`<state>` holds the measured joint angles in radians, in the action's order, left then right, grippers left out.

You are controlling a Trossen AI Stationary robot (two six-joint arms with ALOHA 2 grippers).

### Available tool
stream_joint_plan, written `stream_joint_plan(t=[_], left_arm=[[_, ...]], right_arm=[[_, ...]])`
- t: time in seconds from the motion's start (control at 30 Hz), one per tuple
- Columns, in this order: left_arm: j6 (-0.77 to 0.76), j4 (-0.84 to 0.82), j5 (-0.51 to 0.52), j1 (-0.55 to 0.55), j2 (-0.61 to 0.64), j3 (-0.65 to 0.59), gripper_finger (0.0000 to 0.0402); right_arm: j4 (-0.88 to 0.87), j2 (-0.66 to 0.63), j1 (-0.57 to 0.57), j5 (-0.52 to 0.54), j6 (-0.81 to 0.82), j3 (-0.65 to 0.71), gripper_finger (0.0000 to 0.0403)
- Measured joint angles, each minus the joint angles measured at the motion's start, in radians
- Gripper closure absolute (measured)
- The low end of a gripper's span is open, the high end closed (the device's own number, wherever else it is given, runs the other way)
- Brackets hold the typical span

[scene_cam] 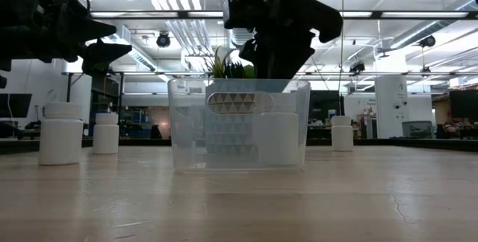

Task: Pick and place pill bottles into a basket
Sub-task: Put the pill bottle into the bin

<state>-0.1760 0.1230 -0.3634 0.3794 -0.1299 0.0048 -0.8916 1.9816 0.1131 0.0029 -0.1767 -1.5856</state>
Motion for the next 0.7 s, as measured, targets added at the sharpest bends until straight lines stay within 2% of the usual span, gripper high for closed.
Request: stream_joint_plan(t=[0.23, 0.4, 0.7], left_arm=[[0.000, 0.000, 0.000, 0.000, 0.001, 0.000, 0.0143], [0.000, 0.000, 0.000, 0.000, 0.000, 0.000, 0.0143], [0.000, 0.000, 0.000, 0.000, 0.000, 0.000, 0.0143]], right_arm=[[0.000, 0.000, 0.000, -0.005, -0.004, 0.000, 0.0224], [-0.002, 0.001, 0.000, -0.051, -0.006, 0.000, 0.0224], [-0.003, -0.006, -0.002, -0.053, 0.017, -0.001, 0.0220]])
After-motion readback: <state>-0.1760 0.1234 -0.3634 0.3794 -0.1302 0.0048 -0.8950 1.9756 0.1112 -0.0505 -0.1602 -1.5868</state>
